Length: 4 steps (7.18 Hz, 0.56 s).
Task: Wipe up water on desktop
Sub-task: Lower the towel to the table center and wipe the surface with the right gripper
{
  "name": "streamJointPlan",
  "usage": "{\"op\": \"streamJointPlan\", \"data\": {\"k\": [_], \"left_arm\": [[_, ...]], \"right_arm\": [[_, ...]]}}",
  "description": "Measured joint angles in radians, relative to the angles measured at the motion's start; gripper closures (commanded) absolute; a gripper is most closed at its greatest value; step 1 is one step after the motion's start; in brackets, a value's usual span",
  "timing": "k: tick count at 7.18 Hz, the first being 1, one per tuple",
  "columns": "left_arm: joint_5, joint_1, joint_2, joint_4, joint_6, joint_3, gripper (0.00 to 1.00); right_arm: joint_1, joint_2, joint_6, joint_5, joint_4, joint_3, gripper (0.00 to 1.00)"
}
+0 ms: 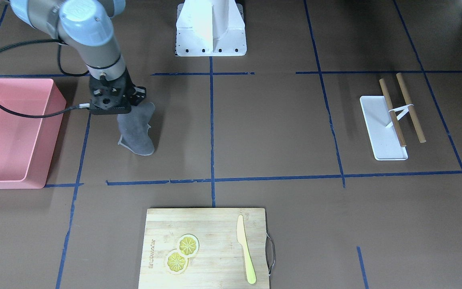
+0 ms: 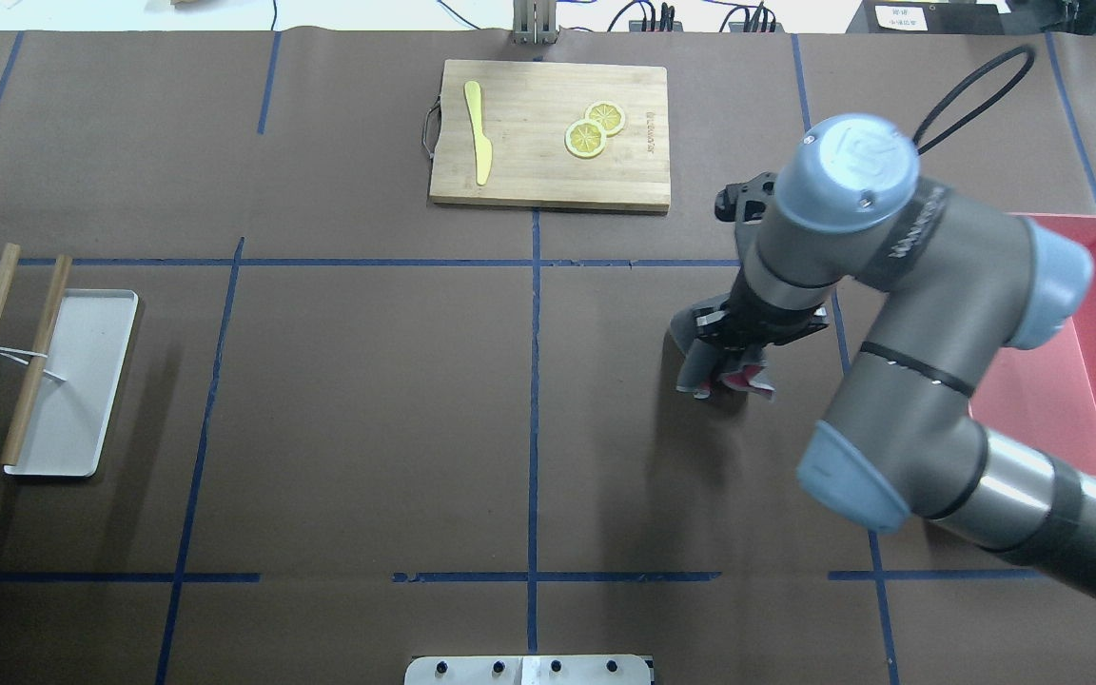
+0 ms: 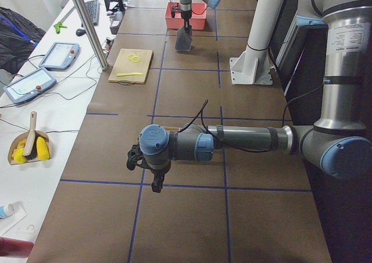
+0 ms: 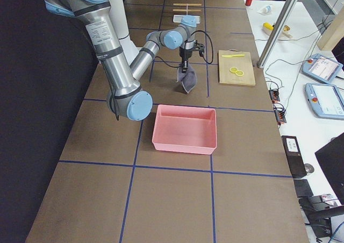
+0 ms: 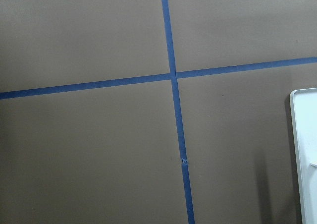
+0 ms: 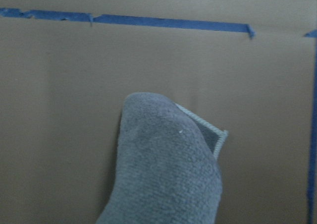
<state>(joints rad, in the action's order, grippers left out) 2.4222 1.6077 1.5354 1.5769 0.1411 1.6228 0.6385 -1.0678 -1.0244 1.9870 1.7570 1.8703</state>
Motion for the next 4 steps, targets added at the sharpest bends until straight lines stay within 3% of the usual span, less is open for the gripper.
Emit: {"op": "streamJointPlan", "data": {"k": [3, 4], "left_arm": [[0.0, 0.0, -0.001, -0.001, 0.0, 0.0, 0.0], [0.0, 0.0, -0.001, -0.001, 0.0, 0.0, 0.0]], "right_arm": [[-0.092, 0.218, -0.215, -0.06, -0.109, -0.223, 1.0], [-0.103, 0.234, -0.243, -0.067, -0.136, -0.256, 1.0]]}}
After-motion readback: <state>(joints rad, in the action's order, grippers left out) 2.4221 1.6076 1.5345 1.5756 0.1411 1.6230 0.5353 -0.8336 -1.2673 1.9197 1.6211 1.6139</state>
